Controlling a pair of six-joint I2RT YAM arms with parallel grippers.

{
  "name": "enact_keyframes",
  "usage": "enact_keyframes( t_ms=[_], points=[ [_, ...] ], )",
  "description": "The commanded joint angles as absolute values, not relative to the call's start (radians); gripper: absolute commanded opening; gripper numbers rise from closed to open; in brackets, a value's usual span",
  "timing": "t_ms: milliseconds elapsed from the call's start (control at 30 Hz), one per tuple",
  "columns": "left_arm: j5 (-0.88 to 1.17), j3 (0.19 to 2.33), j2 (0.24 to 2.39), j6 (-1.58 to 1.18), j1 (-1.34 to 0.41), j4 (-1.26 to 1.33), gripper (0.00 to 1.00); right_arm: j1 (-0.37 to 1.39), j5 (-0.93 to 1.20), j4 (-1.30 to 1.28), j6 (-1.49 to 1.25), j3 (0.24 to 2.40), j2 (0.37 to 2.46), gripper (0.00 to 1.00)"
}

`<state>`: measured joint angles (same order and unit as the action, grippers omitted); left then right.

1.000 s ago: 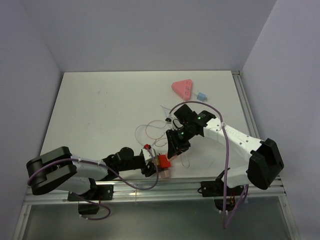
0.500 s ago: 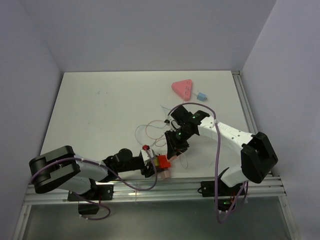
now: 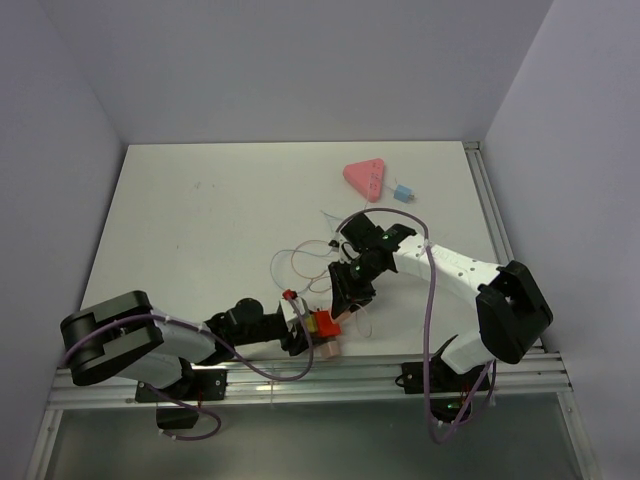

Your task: Insert the plug

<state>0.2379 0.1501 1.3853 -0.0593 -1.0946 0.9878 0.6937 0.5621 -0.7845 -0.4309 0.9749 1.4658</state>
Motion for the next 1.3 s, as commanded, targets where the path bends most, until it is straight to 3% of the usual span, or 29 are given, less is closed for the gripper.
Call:
enact_keyframes(
  t_ms=[0, 633, 867, 1000, 1267],
  points=[
    [0.241, 0.152, 1.402, -0.075, -1.106, 1.101, 0.00, 0.703, 0.589, -0.742, -0.454, 0.950, 1.479, 0.00],
    [0.213, 0.129, 1.519, -0.110, -1.138, 1.227, 0.00, 0.703, 0.588, -0.778, -0.474, 0.956, 1.477, 0.00],
    [0.238, 0.155, 1.652, -0.161, -1.138, 1.298, 0.00, 0.719, 0.545, -0.700, -0.514, 0.920, 1.520, 0.00],
    [0.244, 0.146, 1.718, -0.178, -1.140, 1.376, 0.00, 0.756, 0.477, -0.687, -0.526, 0.897, 1.557, 0.00],
    [0.224, 0.156, 1.686, -0.155, -1.140, 1.330, 0.00, 0.848, 0.229, -0.888, -0.483, 1.048, 1.664, 0.00]
  ],
)
